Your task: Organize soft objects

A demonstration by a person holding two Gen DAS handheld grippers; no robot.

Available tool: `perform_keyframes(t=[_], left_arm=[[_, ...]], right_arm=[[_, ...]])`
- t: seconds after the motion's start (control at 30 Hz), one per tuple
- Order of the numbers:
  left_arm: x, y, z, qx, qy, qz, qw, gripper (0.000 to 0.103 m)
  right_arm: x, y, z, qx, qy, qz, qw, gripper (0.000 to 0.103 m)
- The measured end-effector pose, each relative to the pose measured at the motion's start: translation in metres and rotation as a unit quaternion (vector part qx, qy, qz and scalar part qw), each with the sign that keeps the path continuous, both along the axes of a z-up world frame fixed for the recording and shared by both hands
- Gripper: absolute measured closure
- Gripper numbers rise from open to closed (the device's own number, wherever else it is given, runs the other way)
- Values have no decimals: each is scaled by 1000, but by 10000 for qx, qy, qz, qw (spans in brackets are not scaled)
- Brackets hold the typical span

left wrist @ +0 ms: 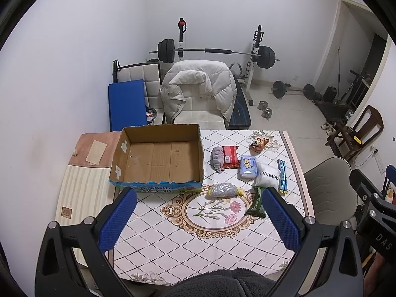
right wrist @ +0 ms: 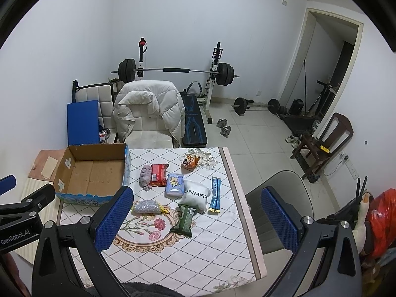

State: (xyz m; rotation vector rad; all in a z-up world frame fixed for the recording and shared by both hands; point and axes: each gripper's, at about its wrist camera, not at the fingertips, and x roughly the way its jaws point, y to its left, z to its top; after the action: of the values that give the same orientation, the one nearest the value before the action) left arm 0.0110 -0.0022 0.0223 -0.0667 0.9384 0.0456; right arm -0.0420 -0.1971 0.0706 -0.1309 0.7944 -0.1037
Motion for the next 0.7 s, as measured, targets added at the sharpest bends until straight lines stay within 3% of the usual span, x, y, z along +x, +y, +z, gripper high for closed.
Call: perform_keyframes(t=[0.5, 0.6, 0.7], left_arm=[[8, -1, -4, -32, 29, -45, 10000, 0], [33, -6, -23, 89, 158, -112, 9998, 0], [76, -20, -66, 310, 592, -265, 9974, 0]], right_arm=[[12, 0, 3, 92, 92, -62, 9999, 0], [40, -15, -18, 359, 502, -133, 9980, 0], [85, -43, -75, 798, 1191, -312, 9892, 0]])
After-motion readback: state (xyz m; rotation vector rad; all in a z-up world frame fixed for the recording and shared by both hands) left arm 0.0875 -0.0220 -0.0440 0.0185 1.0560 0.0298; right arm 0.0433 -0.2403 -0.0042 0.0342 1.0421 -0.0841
